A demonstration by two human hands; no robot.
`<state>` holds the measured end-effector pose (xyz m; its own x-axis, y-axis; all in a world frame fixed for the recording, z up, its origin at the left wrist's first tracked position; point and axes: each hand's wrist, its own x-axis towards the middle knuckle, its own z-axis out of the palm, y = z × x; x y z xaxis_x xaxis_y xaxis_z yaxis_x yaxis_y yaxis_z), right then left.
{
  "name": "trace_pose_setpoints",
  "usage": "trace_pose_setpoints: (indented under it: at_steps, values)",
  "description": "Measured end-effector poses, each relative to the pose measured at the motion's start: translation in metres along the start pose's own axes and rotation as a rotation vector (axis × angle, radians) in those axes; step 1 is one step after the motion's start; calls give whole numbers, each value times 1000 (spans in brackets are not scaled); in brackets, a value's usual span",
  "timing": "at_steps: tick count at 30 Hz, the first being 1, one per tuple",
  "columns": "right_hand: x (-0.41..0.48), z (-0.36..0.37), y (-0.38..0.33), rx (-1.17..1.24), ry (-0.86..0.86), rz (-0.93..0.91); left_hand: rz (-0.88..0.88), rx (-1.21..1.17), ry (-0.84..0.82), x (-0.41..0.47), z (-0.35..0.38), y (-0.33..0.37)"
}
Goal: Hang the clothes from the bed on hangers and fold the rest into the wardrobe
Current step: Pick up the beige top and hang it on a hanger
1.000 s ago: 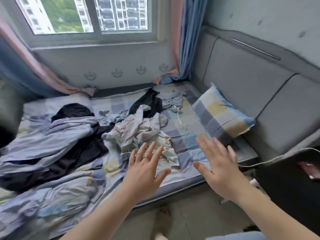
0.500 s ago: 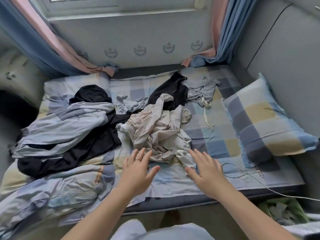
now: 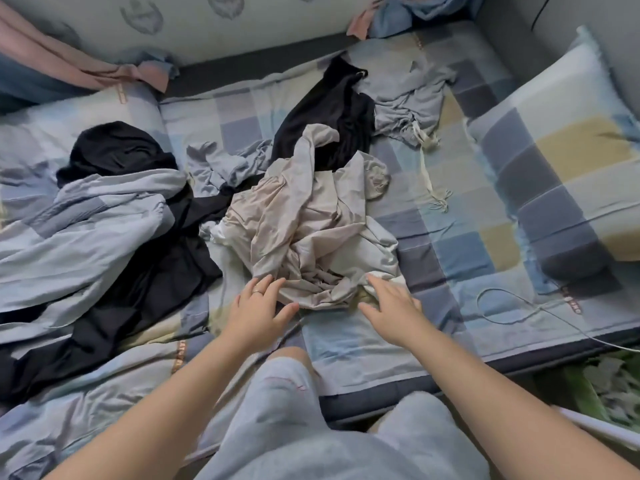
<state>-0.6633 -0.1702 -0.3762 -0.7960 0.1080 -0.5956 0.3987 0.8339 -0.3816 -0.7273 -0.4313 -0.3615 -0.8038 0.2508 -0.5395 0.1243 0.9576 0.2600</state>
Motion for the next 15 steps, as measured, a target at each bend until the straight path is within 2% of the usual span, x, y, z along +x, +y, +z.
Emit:
trace_pose_setpoints:
  at_steps: [7,15]
  values:
    - [165,50,-34,118,-47,108,43,26,-32,170,17,-58]
    - [322,49,-60,143,179,209,172,19,222,329,8,-51]
